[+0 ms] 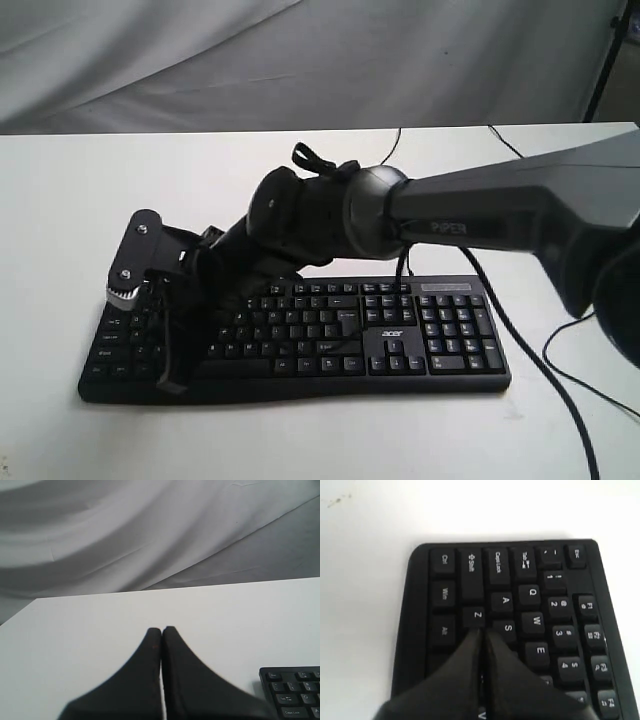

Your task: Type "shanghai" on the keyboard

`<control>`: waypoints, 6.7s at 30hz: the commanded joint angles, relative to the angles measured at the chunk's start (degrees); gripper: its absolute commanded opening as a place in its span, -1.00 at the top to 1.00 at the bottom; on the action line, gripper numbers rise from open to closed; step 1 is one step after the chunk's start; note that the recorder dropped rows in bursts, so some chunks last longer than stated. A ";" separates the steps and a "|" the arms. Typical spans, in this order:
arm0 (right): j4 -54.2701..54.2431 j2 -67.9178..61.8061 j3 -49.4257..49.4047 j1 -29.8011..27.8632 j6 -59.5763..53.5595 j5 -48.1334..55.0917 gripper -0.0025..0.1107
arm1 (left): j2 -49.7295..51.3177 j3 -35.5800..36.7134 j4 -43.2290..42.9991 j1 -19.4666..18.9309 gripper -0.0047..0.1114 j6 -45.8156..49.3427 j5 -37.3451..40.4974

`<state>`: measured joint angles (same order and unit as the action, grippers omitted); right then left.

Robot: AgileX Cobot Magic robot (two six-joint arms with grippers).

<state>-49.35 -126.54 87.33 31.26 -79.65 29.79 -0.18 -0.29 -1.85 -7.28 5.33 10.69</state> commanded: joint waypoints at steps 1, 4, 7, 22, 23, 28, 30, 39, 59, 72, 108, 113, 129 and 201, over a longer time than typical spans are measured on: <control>0.46 -3.03 5.56 0.69 2.21 2.57 0.96 | 0.18 0.29 0.03 0.22 0.91 -0.16 -0.16; 2.92 -5.23 9.35 0.83 5.00 3.30 0.96 | 0.18 0.29 0.03 0.22 0.91 -0.16 -0.16; 3.62 -6.56 12.28 1.35 5.55 4.41 0.96 | 0.18 0.29 0.03 0.22 0.91 -0.16 -0.16; 4.00 -7.74 12.81 1.49 6.14 2.23 0.96 | 0.18 0.29 0.03 0.22 0.91 -0.16 -0.16; 4.00 -7.74 12.81 1.49 6.02 1.96 0.96 | 0.18 0.29 0.03 0.22 0.91 -0.16 -0.16; 2.62 -7.86 12.81 1.94 5.19 0.66 0.96 | 0.18 0.29 0.03 0.22 0.91 -0.16 -0.16; 2.36 -7.86 12.81 2.06 5.19 -0.13 0.96 | 0.18 0.29 0.03 0.22 0.91 -0.16 -0.16; 2.36 -8.12 12.81 2.18 5.19 -0.50 0.96 | 0.18 0.29 0.03 0.22 0.91 -0.16 -0.16; 2.36 -8.89 12.81 2.18 3.54 0.44 0.96 | 0.18 0.29 0.03 0.22 0.91 -0.16 -0.16; 2.36 -9.31 12.81 2.07 3.32 0.81 0.96 | 0.18 0.29 0.03 0.22 0.91 -0.16 -0.16; 6.80 -3.34 12.46 -1.83 4.96 14.90 0.96 | 0.18 0.29 0.03 0.22 0.91 -0.16 -0.16; 6.80 -2.33 9.69 -4.10 4.96 15.72 0.96 | 0.18 0.29 0.03 0.22 0.91 -0.16 -0.16; 0.09 6.73 -7.54 -7.47 -6.15 8.90 0.96 | 0.18 0.29 0.03 0.22 0.91 -0.16 -0.16; -2.65 3.68 -7.54 -7.29 -11.76 7.73 0.96 | 0.18 0.29 0.03 0.22 0.91 -0.16 -0.16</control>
<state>-52.29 -124.54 80.12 24.06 -91.05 37.16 -0.18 -0.29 -1.85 -7.28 5.33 10.69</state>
